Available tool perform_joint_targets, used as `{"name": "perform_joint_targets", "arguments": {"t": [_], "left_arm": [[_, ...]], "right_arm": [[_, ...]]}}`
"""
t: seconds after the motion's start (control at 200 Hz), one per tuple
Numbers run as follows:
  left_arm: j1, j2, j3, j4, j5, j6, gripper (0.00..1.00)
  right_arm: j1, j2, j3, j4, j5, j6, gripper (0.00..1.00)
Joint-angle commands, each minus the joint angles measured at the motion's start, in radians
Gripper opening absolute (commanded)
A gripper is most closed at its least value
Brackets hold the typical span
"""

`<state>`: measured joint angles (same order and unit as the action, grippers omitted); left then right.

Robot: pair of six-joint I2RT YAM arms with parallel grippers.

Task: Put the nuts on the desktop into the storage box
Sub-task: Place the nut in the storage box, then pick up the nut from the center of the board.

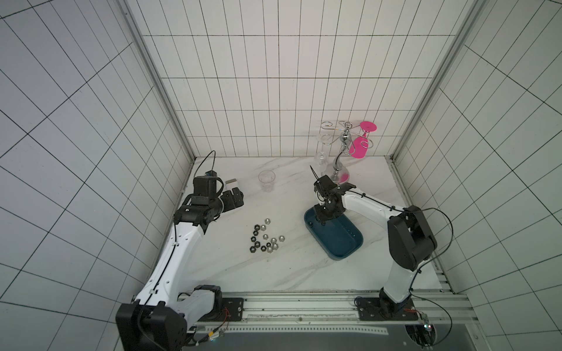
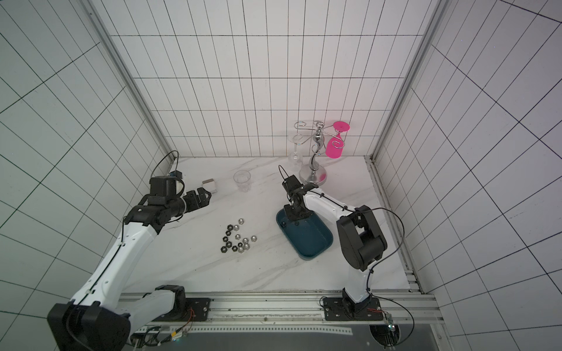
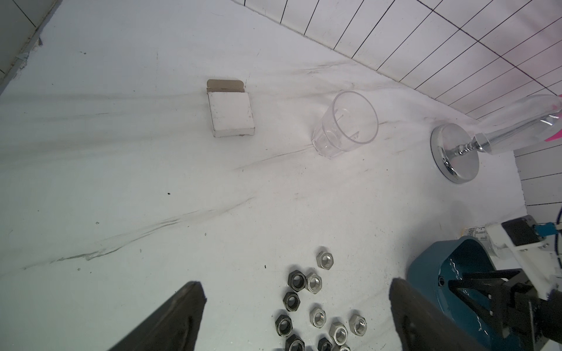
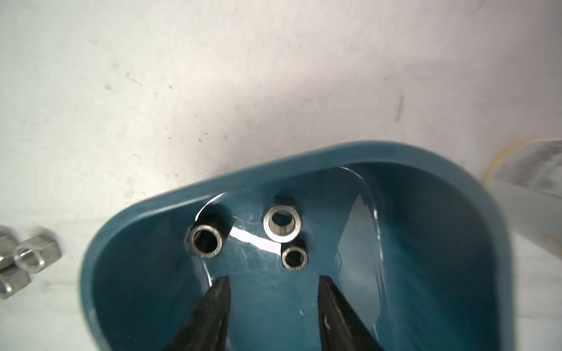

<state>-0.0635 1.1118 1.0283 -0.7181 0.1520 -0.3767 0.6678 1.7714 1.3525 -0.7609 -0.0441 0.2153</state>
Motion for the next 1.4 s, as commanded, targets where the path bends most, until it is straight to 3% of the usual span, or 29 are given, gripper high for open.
{"name": "perform_joint_targets", "arguments": {"t": [0.0,0.16,0.405,0.8,1.394], "left_arm": [[0.001,-0.013,0.023,0.014,-0.011,-0.008,0.98],[0.001,-0.014,0.013,0.022,-0.006,-0.028,0.98],[0.006,-0.025,0.017,0.015,-0.011,-0.017,0.98],[0.013,-0.013,0.019,0.025,0.006,-0.03,0.98],[0.058,-0.026,0.009,0.007,0.004,0.012,0.98]], "right_arm": [[0.073,-0.079,0.082,-0.049,-0.018,-0.051,0.55],[0.192,-0.031,0.159,-0.014,-0.018,-0.089,0.57],[0.272,0.205,0.326,-0.001,-0.034,-0.136,0.58],[0.326,0.483,0.538,-0.03,-0.001,-0.153,0.58],[0.36,0.692,0.734,-0.086,0.021,-0.15,0.58]]}}
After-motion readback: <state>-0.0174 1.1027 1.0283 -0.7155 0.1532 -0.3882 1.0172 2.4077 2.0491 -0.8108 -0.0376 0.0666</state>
